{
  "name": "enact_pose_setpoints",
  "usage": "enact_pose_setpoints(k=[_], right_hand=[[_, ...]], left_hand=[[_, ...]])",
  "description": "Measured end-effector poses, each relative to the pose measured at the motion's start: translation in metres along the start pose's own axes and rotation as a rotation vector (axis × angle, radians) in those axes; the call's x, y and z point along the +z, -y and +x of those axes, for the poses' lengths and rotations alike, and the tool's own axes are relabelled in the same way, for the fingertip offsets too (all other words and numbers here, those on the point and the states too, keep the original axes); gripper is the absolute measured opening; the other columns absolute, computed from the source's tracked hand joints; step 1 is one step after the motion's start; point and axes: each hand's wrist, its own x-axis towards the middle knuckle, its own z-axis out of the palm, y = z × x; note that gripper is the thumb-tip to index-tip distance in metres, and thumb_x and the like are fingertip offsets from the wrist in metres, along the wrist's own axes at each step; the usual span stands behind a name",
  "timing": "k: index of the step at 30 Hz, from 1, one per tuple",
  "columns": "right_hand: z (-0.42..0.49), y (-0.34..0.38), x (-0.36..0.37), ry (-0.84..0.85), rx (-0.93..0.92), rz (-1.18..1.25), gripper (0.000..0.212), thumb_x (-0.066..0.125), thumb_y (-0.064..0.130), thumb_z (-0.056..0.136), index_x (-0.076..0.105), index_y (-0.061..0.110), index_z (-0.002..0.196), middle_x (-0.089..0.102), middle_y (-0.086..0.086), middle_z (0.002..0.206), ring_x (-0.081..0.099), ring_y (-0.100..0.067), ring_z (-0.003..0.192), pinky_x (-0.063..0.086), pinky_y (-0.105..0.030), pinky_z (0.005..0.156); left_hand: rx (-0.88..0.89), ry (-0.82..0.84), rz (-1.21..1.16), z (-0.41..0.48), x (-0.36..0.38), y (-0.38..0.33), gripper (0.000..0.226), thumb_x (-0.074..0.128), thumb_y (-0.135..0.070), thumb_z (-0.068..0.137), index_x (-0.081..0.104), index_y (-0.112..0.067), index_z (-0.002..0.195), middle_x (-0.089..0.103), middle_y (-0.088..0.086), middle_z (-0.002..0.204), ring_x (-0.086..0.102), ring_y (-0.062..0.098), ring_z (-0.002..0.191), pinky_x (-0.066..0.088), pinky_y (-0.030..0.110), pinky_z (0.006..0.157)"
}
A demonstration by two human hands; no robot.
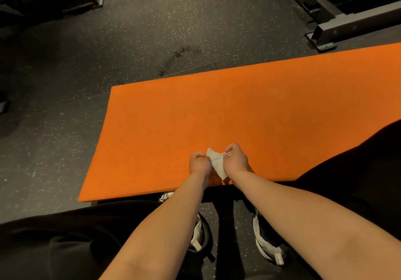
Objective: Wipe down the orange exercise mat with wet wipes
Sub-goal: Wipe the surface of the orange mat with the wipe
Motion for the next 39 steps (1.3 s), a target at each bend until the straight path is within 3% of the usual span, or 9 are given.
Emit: enact_pose_setpoints(k=[4, 7, 12, 14, 17, 22, 32, 36, 39], right_hand=[[-0.002, 0.001, 0.005, 0.013, 0.012, 0.043, 0.015, 0.045, 0.019, 0.105, 0.056, 0.025, 0.097, 0.061, -0.007, 0.1, 0.054, -0.025, 0.076, 0.038, -0.032, 0.057], [-0.001, 0.001, 0.006, 0.118, -0.01, 0.1, 0.018, 0.046, 0.021, 0.106, 0.063, 0.023, 0.114, 0.059, -0.004, 0.113, 0.054, -0.023, 0.093, 0.045, -0.034, 0.076], [0.003, -0.003, 0.015, 0.202, -0.144, -0.096, 0.032, 0.043, 0.024, 0.106, 0.059, 0.029, 0.133, 0.054, 0.003, 0.136, 0.057, -0.025, 0.114, 0.052, -0.041, 0.093], [0.005, -0.011, 0.016, 0.183, -0.177, -0.249, 0.037, 0.04, 0.025, 0.106, 0.056, 0.032, 0.139, 0.049, 0.005, 0.143, 0.054, -0.025, 0.119, 0.052, -0.045, 0.095], [0.006, -0.03, 0.017, 0.188, -0.214, -0.365, 0.041, 0.038, 0.019, 0.106, 0.054, 0.024, 0.144, 0.046, 0.001, 0.148, 0.041, -0.024, 0.134, 0.04, -0.042, 0.111], [-0.005, -0.047, 0.016, 0.128, -0.214, -0.309, 0.042, 0.039, 0.023, 0.108, 0.049, 0.014, 0.148, 0.036, -0.004, 0.157, 0.027, -0.023, 0.146, 0.027, -0.039, 0.119], [-0.012, -0.055, 0.012, 0.157, -0.353, -0.631, 0.06, 0.046, 0.012, 0.103, 0.023, 0.015, 0.159, 0.014, -0.005, 0.167, 0.003, -0.024, 0.155, 0.009, -0.04, 0.126], [-0.015, -0.057, 0.013, 0.141, -0.37, -0.645, 0.058, 0.042, 0.015, 0.105, 0.024, 0.017, 0.159, 0.016, -0.003, 0.168, 0.005, -0.022, 0.156, 0.0, -0.039, 0.127], [-0.009, -0.057, 0.008, 0.094, -0.27, -0.375, 0.047, 0.033, 0.014, 0.106, 0.041, 0.017, 0.152, 0.034, -0.002, 0.16, 0.024, -0.022, 0.149, 0.019, -0.038, 0.123]], left_hand=[[0.096, 0.156, 0.07, -0.005, -0.004, 0.001, 0.015, 0.051, -0.021, 0.104, 0.063, -0.025, 0.112, 0.067, 0.009, 0.113, 0.065, 0.026, 0.089, 0.051, 0.037, 0.069], [0.14, 0.228, 0.21, -0.003, -0.01, 0.002, 0.043, 0.055, -0.03, 0.104, 0.05, -0.016, 0.144, 0.053, 0.004, 0.139, 0.058, 0.028, 0.12, 0.05, 0.037, 0.084], [0.269, -0.048, 0.714, 0.009, -0.028, 0.001, 0.028, 0.05, -0.028, 0.102, 0.067, -0.025, 0.125, 0.064, 0.006, 0.132, 0.058, 0.031, 0.117, 0.045, 0.049, 0.102], [0.289, -0.203, 0.973, 0.01, -0.039, 0.006, 0.028, 0.048, -0.031, 0.103, 0.069, -0.03, 0.121, 0.051, -0.001, 0.145, 0.041, 0.029, 0.134, 0.031, 0.049, 0.112], [0.466, -0.173, 1.189, 0.008, -0.043, 0.022, 0.03, 0.047, -0.028, 0.104, 0.063, -0.027, 0.129, 0.026, 0.001, 0.162, 0.019, 0.03, 0.147, 0.016, 0.049, 0.118], [0.7, 0.29, 1.097, 0.004, -0.026, 0.05, 0.051, 0.037, -0.03, 0.107, 0.032, -0.024, 0.157, 0.03, 0.005, 0.163, 0.022, 0.025, 0.152, 0.012, 0.048, 0.123], [0.525, 0.01, 1.361, -0.002, -0.045, 0.057, 0.061, 0.015, -0.047, 0.107, 0.005, -0.022, 0.162, -0.006, -0.001, 0.169, -0.018, 0.021, 0.153, -0.012, 0.053, 0.122], [0.649, 0.033, 1.324, -0.005, -0.032, 0.059, 0.056, 0.03, -0.028, 0.107, 0.015, -0.017, 0.16, 0.005, 0.005, 0.169, 0.001, 0.024, 0.155, 0.003, 0.05, 0.123], [0.773, 0.224, 1.254, -0.011, -0.021, 0.068, 0.054, 0.036, -0.024, 0.106, 0.025, -0.016, 0.159, 0.02, 0.006, 0.166, 0.016, 0.025, 0.154, 0.013, 0.043, 0.123]])
